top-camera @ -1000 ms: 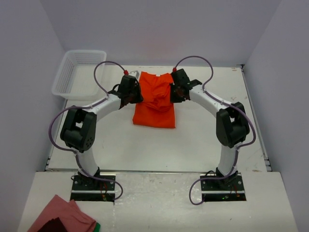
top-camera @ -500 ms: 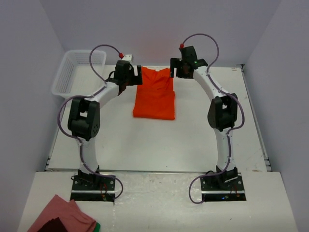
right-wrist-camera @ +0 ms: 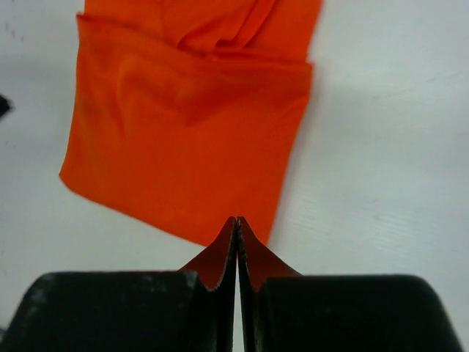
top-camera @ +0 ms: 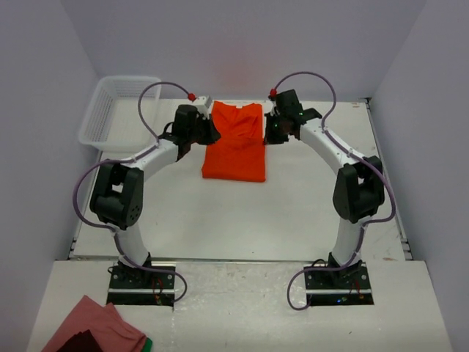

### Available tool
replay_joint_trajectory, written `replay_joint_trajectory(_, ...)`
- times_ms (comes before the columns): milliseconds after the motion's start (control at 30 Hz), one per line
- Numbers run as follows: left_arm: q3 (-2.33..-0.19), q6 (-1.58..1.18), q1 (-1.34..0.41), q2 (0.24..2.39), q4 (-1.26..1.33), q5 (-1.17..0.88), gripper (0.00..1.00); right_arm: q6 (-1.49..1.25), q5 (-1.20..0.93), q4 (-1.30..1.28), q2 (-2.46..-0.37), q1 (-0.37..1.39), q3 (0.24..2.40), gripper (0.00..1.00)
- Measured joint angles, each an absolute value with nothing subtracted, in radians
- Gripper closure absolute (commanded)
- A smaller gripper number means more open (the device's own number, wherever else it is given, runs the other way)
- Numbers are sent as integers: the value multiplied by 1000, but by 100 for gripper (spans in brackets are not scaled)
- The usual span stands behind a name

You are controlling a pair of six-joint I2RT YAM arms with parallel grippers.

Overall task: Fold and stack the t-shirts
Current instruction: Fold the folded rectangular tshirt in 1/3 of the way

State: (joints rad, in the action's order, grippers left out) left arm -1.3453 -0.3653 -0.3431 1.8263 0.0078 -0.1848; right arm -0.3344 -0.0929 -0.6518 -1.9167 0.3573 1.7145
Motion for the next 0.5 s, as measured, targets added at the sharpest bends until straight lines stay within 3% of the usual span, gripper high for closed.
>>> replay_joint_trajectory(167,-1190,-432,-353,1853,46,-334,100,-384,-223,-628,-1953,416,1598,100)
replay_joint_trajectory(500,-1218,-442,-347,1903,104,-389,100,-413,-288,-618,-2118,445,1618,100)
